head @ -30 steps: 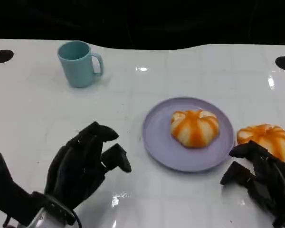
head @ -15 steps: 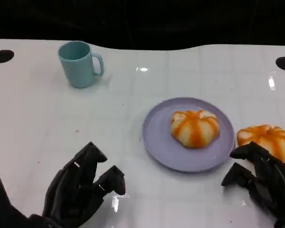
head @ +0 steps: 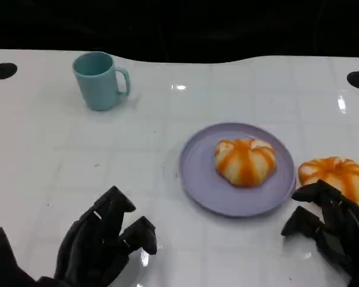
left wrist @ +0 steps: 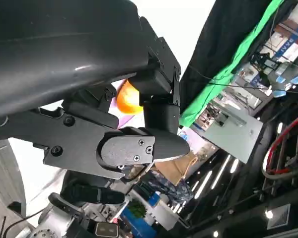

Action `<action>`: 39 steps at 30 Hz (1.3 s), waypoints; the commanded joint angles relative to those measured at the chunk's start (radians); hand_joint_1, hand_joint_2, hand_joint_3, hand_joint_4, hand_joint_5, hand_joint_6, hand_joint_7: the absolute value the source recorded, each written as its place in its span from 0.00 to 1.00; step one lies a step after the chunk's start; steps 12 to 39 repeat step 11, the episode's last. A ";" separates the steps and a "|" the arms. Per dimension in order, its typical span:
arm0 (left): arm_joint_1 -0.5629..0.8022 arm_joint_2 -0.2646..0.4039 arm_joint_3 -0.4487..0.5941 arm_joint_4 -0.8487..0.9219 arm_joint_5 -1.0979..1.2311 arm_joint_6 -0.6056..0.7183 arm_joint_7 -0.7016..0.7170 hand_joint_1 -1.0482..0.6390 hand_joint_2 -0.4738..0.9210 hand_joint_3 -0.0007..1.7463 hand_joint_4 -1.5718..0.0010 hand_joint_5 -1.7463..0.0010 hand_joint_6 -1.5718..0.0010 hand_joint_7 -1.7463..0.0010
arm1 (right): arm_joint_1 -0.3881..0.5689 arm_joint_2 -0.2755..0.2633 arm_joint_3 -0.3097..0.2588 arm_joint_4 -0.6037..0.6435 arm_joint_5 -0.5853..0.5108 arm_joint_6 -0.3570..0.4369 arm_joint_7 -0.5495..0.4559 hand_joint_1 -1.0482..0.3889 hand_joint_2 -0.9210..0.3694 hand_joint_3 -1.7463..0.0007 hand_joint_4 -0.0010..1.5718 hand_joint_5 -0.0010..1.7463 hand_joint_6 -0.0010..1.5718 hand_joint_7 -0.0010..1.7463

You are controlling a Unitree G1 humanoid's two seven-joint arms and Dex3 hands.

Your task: Grasp the bread from the table and place it into the plate.

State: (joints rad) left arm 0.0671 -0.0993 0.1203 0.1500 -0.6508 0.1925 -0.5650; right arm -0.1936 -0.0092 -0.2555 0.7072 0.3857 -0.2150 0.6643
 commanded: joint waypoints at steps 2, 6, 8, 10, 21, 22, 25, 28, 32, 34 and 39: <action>-0.010 0.015 0.015 0.006 0.001 0.015 -0.001 0.29 1.00 0.16 0.46 0.00 0.59 0.00 | 0.004 -0.016 -0.001 0.009 -0.003 -0.001 -0.004 0.37 0.00 0.88 0.39 0.90 0.39 0.69; -0.014 0.014 0.019 0.009 0.006 0.018 -0.006 0.29 1.00 0.15 0.45 0.00 0.59 0.00 | 0.001 -0.017 -0.001 0.016 -0.005 -0.006 -0.004 0.36 0.00 0.88 0.39 0.90 0.39 0.69; -0.017 0.012 0.019 0.015 0.012 0.009 -0.012 0.29 1.00 0.16 0.45 0.00 0.59 0.00 | -0.003 -0.018 -0.004 0.027 -0.003 -0.014 0.002 0.36 0.00 0.88 0.39 0.90 0.39 0.70; -0.017 0.010 0.019 0.017 0.014 0.003 -0.014 0.29 1.00 0.15 0.45 0.00 0.59 0.01 | -0.006 -0.018 -0.006 0.034 0.000 -0.019 0.007 0.36 0.00 0.88 0.39 0.90 0.39 0.70; -0.017 0.009 0.019 0.018 0.013 0.001 -0.018 0.29 1.00 0.15 0.45 0.00 0.59 0.01 | -0.008 -0.018 -0.007 0.036 0.003 -0.018 0.009 0.36 0.00 0.88 0.39 0.90 0.39 0.70; -0.017 0.009 0.019 0.018 0.013 0.001 -0.018 0.29 1.00 0.15 0.45 0.00 0.59 0.01 | -0.008 -0.018 -0.007 0.036 0.003 -0.018 0.009 0.36 0.00 0.88 0.39 0.90 0.39 0.70; -0.017 0.009 0.019 0.018 0.013 0.001 -0.018 0.29 1.00 0.15 0.45 0.00 0.59 0.01 | -0.008 -0.018 -0.007 0.036 0.003 -0.018 0.009 0.36 0.00 0.88 0.39 0.90 0.39 0.70; -0.017 0.009 0.019 0.018 0.013 0.001 -0.018 0.29 1.00 0.15 0.45 0.00 0.59 0.01 | -0.008 -0.018 -0.007 0.036 0.003 -0.018 0.009 0.36 0.00 0.88 0.39 0.90 0.39 0.70; -0.017 0.009 0.019 0.018 0.013 0.001 -0.018 0.29 1.00 0.15 0.45 0.00 0.59 0.01 | -0.008 -0.018 -0.007 0.036 0.003 -0.018 0.009 0.36 0.00 0.88 0.39 0.90 0.39 0.70; -0.017 0.009 0.019 0.018 0.013 0.001 -0.018 0.29 1.00 0.15 0.45 0.00 0.59 0.01 | -0.008 -0.018 -0.007 0.036 0.003 -0.018 0.009 0.36 0.00 0.88 0.39 0.90 0.39 0.70; -0.017 0.009 0.019 0.018 0.013 0.001 -0.018 0.29 1.00 0.15 0.45 0.00 0.59 0.01 | -0.008 -0.018 -0.007 0.036 0.003 -0.018 0.009 0.36 0.00 0.88 0.39 0.90 0.39 0.70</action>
